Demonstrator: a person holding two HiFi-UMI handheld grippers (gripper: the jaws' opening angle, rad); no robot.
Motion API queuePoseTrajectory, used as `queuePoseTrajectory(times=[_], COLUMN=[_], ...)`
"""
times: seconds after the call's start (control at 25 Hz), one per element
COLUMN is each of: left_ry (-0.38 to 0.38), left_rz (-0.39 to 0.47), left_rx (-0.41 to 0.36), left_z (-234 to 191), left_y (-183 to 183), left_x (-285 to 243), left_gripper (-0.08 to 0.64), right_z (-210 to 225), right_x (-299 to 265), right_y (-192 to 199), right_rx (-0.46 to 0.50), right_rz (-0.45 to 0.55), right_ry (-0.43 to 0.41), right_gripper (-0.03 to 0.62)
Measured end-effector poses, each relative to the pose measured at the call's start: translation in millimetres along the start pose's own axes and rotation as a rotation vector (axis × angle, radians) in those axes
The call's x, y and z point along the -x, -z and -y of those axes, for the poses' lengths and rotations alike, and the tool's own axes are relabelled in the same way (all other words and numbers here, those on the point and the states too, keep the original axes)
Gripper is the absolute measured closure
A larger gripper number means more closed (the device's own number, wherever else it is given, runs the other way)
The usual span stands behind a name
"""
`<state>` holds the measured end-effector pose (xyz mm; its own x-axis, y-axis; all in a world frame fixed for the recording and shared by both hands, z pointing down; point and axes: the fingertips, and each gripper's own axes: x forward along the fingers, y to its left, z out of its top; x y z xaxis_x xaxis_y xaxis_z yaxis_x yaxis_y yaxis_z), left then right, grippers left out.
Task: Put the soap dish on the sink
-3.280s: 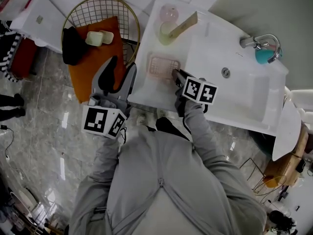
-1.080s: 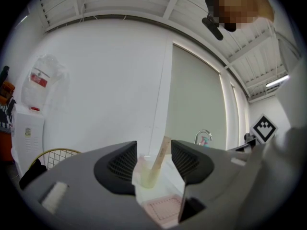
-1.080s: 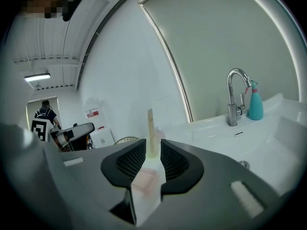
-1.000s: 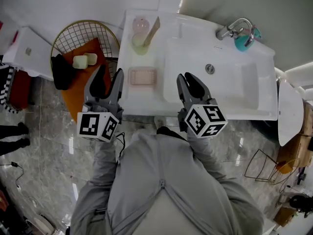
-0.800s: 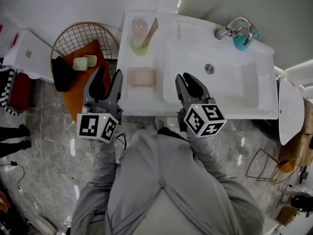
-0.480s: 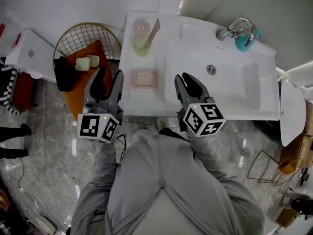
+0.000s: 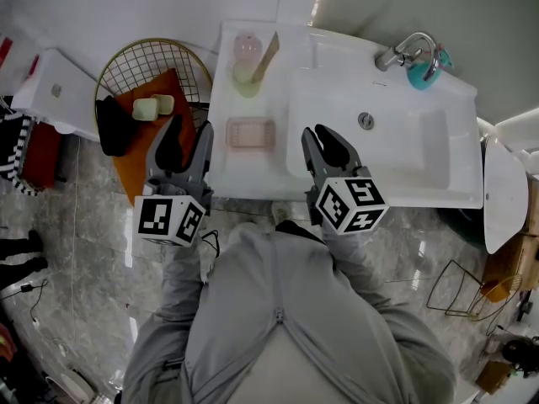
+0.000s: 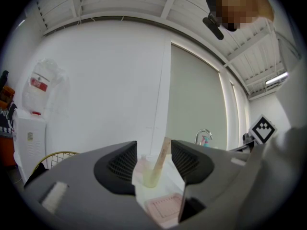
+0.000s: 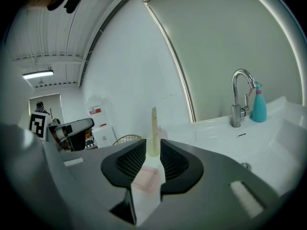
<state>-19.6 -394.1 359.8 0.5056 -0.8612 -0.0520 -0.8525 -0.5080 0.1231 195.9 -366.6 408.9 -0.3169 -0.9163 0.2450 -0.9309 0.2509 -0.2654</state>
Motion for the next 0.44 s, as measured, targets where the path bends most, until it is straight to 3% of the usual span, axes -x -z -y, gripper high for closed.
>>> queuePoseTrajectory(times=[0.44], left_ry=[0.002], left_rz=[0.001], left_rx=[0.003], left_z=[-1.0], left_y=[1.1], left_x=[0.9], left_gripper=[0.319], right_z=[-2.1], right_x=[0.3], right_y=[-1.1], right_rx=[0.007], right_rz=[0.000], right_ry=[0.002], right_gripper=[0.500])
